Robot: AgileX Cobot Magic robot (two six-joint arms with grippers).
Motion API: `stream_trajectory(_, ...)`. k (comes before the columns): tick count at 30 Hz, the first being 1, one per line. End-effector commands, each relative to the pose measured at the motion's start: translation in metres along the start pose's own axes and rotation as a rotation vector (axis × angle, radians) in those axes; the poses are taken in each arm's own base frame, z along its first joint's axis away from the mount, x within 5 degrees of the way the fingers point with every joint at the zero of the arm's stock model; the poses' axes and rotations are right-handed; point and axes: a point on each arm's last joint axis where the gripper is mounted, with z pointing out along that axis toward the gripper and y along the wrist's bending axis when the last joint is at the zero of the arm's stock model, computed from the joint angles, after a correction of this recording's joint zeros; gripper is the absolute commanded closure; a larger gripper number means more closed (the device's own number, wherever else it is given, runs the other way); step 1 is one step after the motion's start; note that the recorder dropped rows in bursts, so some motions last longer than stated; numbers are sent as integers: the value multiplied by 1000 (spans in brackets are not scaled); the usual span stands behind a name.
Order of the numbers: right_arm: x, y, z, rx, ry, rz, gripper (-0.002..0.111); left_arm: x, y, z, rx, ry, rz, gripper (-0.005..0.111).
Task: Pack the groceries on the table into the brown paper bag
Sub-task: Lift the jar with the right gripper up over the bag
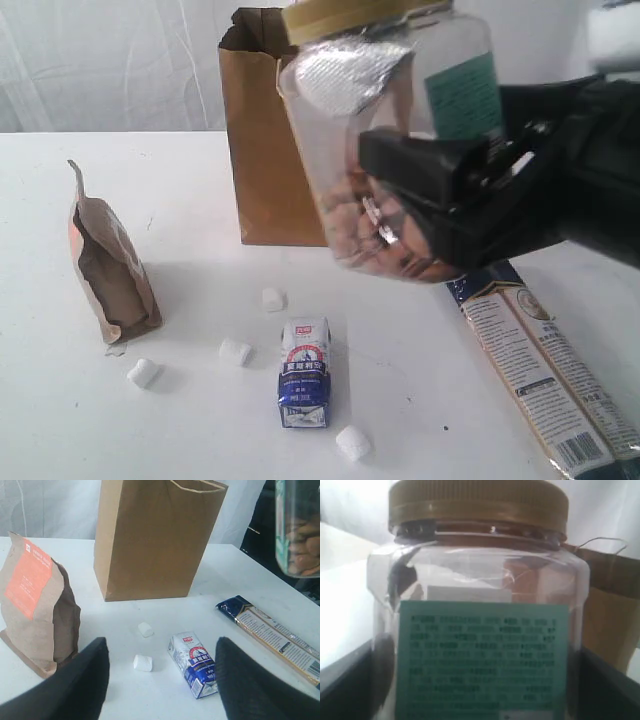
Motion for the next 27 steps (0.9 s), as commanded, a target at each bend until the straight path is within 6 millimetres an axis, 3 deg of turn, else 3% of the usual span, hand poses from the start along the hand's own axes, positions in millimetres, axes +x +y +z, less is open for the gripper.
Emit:
stream_trajectory(1,-14,-10,-21,63,-84,-8,108,-2,-2,-1,18,-7,-3,42)
stream_trajectory(12,-29,-42,-27,257,-171,95,108,-2,-2,-1,18,-7,-3,42)
stream_trajectory(18,-52,-54,2,279,-151,99,108,-2,-2,-1,18,-7,-3,42)
stream_trajectory(23,-71,-81,27,363,-140,82,108,-2,-2,-1,18,-7,-3,42)
stream_trajectory(27,-83,-108,36,441,-178,73,108,-2,-2,-1,18,-7,-3,42)
